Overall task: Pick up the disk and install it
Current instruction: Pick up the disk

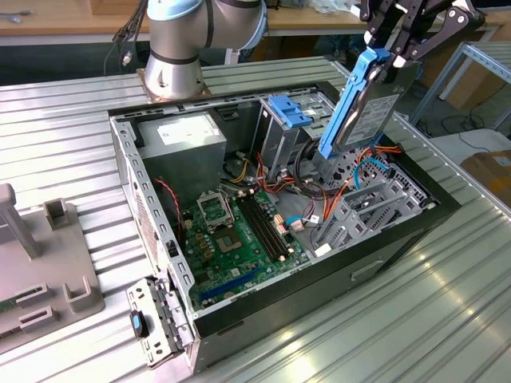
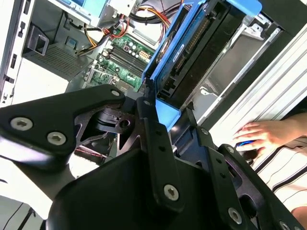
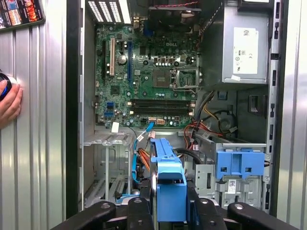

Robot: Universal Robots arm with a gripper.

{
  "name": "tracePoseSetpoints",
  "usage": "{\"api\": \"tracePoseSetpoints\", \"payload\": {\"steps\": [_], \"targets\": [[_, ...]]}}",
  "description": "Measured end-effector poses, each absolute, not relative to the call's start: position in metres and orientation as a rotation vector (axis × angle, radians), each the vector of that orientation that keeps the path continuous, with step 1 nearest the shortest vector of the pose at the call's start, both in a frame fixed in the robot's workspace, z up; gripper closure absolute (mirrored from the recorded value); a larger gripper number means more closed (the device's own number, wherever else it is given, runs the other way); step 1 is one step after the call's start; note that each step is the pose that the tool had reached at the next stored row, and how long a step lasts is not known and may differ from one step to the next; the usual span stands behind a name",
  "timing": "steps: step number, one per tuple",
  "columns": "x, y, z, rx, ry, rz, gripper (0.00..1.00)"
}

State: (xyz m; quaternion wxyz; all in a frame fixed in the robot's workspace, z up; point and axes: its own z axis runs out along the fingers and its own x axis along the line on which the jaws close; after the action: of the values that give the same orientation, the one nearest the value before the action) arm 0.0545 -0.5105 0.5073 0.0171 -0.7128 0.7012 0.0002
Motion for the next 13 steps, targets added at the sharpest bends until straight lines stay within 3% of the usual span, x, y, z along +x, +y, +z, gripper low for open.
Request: {"api": "tracePoseSetpoints", "payload": {"steps": [13], "targets": [[0.034, -0.512, 0.507, -2.207, 2.171, -0.018, 0.63]]}}
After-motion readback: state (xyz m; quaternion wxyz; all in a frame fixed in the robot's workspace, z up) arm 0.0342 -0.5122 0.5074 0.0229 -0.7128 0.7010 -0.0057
